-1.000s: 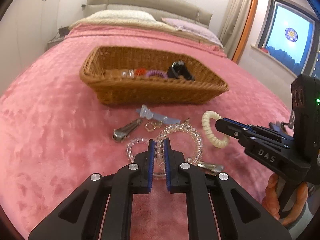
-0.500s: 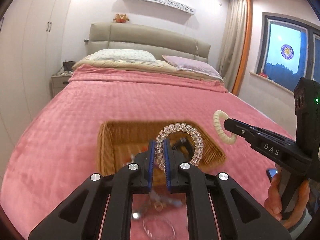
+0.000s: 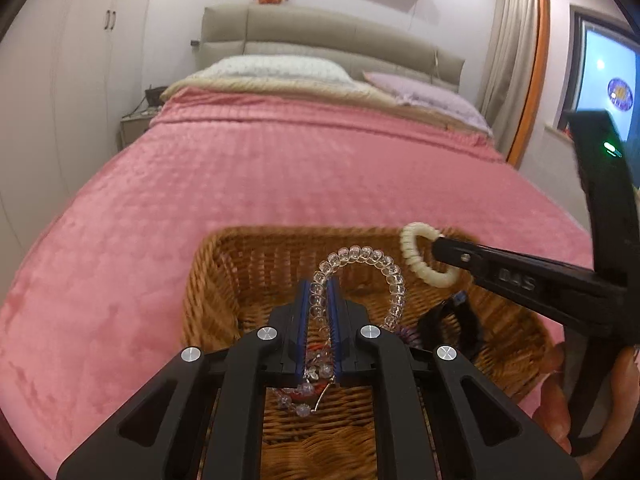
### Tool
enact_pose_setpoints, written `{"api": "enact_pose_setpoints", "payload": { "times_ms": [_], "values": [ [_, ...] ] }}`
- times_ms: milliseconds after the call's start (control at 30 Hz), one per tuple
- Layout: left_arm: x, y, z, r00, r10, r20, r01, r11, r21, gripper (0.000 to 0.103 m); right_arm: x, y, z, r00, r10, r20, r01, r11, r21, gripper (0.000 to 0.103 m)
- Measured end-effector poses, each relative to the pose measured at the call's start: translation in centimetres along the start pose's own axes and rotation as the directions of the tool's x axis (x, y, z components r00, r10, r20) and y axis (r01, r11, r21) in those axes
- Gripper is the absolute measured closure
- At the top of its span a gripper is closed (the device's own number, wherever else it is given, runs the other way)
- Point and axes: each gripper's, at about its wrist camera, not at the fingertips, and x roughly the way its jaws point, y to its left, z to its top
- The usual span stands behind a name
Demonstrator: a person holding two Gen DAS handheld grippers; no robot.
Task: Organize jewelry
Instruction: 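Carry both bracelets into the wicker basket and open both tools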
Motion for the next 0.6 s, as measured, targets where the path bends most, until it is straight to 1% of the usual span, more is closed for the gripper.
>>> {"api": "enact_pose_setpoints", "payload": {
  "times_ms": [67, 167, 267, 400, 433, 467, 500, 533, 567, 600],
  "values": [
    [1.0, -0.1, -0.5, 1.000, 0.009, -0.027, -0.009, 1.000, 0.009, 0.096, 1.3, -0.1, -0.4, 0.999, -0.012, -0.034, 0.012, 1.000, -0.005, 0.093],
    [1.7, -0.4, -1.1, 0.999, 0.024, -0.048, -0.022, 0.999, 0.028, 0.096, 1.4, 0.2, -0.5, 0.999, -0.024, -0.024, 0.023, 0.999, -0.029, 0.093],
    [1.9, -0.4, -1.2, 0.998, 0.028, -0.051, -0.027, 0.999, 0.033, 0.095, 1.4, 0.5, -0.5, 0.999, -0.043, -0.024, 0.042, 0.998, -0.048, 0.093],
    [1.8, -0.4, -1.2, 0.999, 0.022, -0.048, -0.020, 0.999, 0.026, 0.095, 1.3, 0.5, -0.8, 0.999, -0.039, -0.036, 0.037, 0.998, -0.041, 0.093],
    [1.7, -0.3, -1.3, 0.999, 0.016, -0.046, -0.015, 1.000, 0.019, 0.094, 1.2, 0.5, -0.8, 0.999, -0.033, -0.040, 0.031, 0.999, -0.037, 0.091],
    [1.5, -0.2, -1.4, 0.999, 0.006, -0.045, -0.005, 1.000, 0.009, 0.083, 0.9, 0.4, -0.9, 0.999, -0.020, -0.048, 0.019, 0.999, -0.029, 0.082],
    [1.0, 0.0, -1.6, 0.999, -0.006, -0.039, 0.006, 1.000, -0.007, 0.071, 0.6, 0.4, -1.0, 0.999, -0.024, -0.048, 0.023, 0.999, -0.026, 0.075],
    [0.4, 0.2, -1.8, 1.000, -0.011, -0.023, 0.010, 1.000, -0.015, 0.070, -0.1, 0.5, -1.1, 0.999, -0.024, -0.035, 0.023, 0.999, -0.029, 0.061],
    [-0.3, 0.3, -2.0, 1.000, -0.019, -0.008, 0.019, 1.000, -0.019, 0.069, -0.8, 0.5, -1.3, 1.000, -0.022, -0.018, 0.022, 0.999, -0.033, 0.053],
    [-0.9, 0.3, -2.0, 1.000, -0.029, 0.001, 0.029, 0.999, -0.021, 0.066, -1.5, 0.6, -1.5, 1.000, -0.023, -0.001, 0.023, 0.999, -0.036, 0.052]
  ]
}}
